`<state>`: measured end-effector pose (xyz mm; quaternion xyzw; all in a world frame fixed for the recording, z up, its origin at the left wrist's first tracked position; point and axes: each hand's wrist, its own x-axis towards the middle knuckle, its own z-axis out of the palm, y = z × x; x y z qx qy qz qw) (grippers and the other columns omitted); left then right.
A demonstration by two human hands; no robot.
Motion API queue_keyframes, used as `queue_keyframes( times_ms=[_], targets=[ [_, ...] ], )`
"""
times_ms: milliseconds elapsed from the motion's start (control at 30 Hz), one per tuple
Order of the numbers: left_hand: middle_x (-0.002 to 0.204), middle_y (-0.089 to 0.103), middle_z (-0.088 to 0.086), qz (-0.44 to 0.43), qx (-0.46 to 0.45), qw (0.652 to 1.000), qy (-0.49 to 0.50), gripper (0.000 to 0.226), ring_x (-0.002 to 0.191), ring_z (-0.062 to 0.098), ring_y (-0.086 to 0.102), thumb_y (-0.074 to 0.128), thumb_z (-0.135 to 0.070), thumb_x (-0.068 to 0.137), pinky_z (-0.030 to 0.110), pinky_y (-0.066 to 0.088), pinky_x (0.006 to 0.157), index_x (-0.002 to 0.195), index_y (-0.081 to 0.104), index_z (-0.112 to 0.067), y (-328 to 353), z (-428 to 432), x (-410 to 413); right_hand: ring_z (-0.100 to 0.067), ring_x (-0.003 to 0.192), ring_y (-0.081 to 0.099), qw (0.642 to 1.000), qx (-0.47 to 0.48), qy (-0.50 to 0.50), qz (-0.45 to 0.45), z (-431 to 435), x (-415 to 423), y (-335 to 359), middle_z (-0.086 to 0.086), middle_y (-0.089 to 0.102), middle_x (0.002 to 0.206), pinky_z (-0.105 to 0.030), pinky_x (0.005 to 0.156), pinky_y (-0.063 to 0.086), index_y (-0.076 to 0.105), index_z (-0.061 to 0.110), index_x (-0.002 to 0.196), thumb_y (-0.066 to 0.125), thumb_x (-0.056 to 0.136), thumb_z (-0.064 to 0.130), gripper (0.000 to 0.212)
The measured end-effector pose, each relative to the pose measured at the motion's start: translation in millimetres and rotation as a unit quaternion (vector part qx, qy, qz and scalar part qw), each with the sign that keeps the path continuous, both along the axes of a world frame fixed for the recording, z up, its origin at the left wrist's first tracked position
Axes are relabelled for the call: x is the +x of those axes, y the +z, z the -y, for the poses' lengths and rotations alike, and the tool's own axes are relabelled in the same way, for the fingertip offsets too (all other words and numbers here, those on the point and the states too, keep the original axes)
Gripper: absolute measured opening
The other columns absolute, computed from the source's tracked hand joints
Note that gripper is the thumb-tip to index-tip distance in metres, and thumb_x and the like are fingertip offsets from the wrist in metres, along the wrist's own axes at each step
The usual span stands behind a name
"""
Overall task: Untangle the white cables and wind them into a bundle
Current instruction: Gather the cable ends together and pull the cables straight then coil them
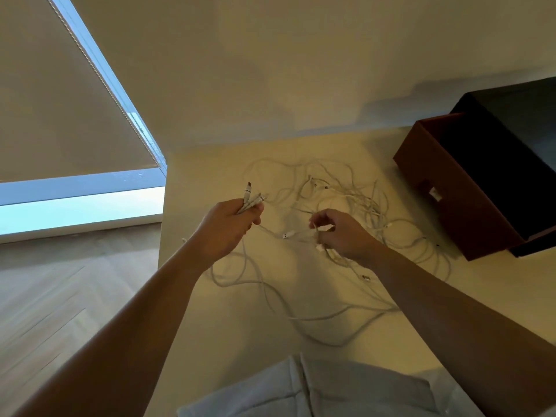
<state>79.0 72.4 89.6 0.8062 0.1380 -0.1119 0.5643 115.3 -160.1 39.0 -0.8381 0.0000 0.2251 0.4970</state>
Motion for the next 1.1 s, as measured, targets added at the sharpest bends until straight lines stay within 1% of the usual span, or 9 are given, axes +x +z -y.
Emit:
queue_keyframes(
  times_ms=[133,267,367,467,633,800,867,1000,1100],
  targets=[
    [0.049,0.05,-0.013,-0.003,-0.003,1.0,-0.016,0.029,0.05,0.005,0.043,0.061,-0.034,0.092,0.021,0.033,0.053,0.067,0.066,-0.018,-6,10,1,-0.017,0.071,0.055,0.998,0.025,0.039,-0.033,12,-10,-1,0.0,0.059,0.117,-0.028,0.065,0.047,0.05,0.016,0.128,0.064,0.085,-0.005,0.05],
    [0.051,0.05,-0.01,-0.017,0.017,0.999,-0.029,0.026,0.057,0.012,0.044,0.061,-0.035,0.092,0.025,0.033,0.054,0.075,0.069,-0.016,-6,17,0,-0.017,0.08,0.054,0.999,0.009,0.013,-0.039,27,-19,-7,-0.008,0.061,0.106,-0.012,0.059,0.043,0.055,0.008,0.12,0.055,0.089,-0.007,0.035],
    [0.058,0.05,-0.004,-0.016,0.025,0.999,-0.031,0.026,0.06,0.015,0.044,0.06,-0.032,0.093,0.022,0.035,0.052,0.078,0.069,-0.013,-5,23,0,-0.016,0.08,0.057,0.992,-0.121,0.019,0.016,48,-22,-17,-0.004,0.063,0.095,-0.017,0.066,0.042,0.063,0.011,0.103,0.052,0.089,-0.004,0.023],
    [0.062,0.051,-0.001,-0.016,0.043,0.998,-0.036,0.025,0.059,0.011,0.045,0.06,-0.031,0.093,0.02,0.036,0.055,0.077,0.069,-0.015,-6,30,-2,-0.022,0.098,0.06,0.956,-0.273,0.097,0.052,68,-27,-27,-0.005,0.067,0.104,-0.025,0.081,0.043,0.068,0.013,0.103,0.055,0.088,0.005,0.022],
    [0.061,0.052,-0.005,-0.022,0.054,0.997,-0.042,0.023,0.058,0.008,0.047,0.06,-0.03,0.093,0.011,0.037,0.051,0.076,0.068,-0.015,-8,38,-2,-0.027,0.102,0.052,0.921,-0.334,0.188,0.063,68,-39,-44,-0.005,0.048,0.105,-0.032,0.082,0.043,0.066,0.019,0.109,0.062,0.085,0.015,0.024],
    [0.062,0.052,-0.005,-0.02,0.062,0.997,-0.043,0.022,0.06,0.009,0.047,0.059,-0.029,0.094,0.017,0.038,0.057,0.079,0.068,-0.014,-4,39,-3,-0.026,0.105,0.043,0.887,-0.397,0.181,0.151,69,-38,-49,-0.003,0.047,0.11,-0.036,0.084,0.043,0.066,0.024,0.099,0.056,0.09,0.022,0.013],
    [0.063,0.052,-0.003,-0.022,0.048,0.998,-0.035,0.023,0.061,0.011,0.046,0.06,-0.028,0.093,0.021,0.037,0.06,0.078,0.068,-0.015,-4,37,-3,-0.024,0.103,0.046,0.898,-0.38,0.147,0.164,75,-32,-40,0.001,0.055,0.105,-0.036,0.086,0.042,0.066,0.025,0.093,0.058,0.089,0.024,0.009],
    [0.067,0.051,0.0,-0.02,0.053,0.998,-0.026,0.023,0.062,0.012,0.045,0.06,-0.028,0.093,0.024,0.037,0.061,0.076,0.068,-0.016,-1,35,-2,-0.021,0.087,0.057,0.955,-0.242,0.016,0.172,91,-15,-15,-0.001,0.064,0.09,-0.036,0.077,0.045,0.065,0.022,0.084,0.064,0.086,0.017,0.005],
    [0.068,0.053,0.002,-0.011,0.062,0.998,-0.029,0.023,0.063,0.012,0.046,0.06,-0.028,0.093,0.023,0.038,0.061,0.075,0.068,-0.016,1,37,1,-0.016,0.077,0.054,0.954,-0.196,-0.052,0.223,100,-2,3,0.001,0.062,0.085,-0.033,0.069,0.044,0.065,0.023,0.082,0.064,0.086,0.013,0.011]
  ],
)
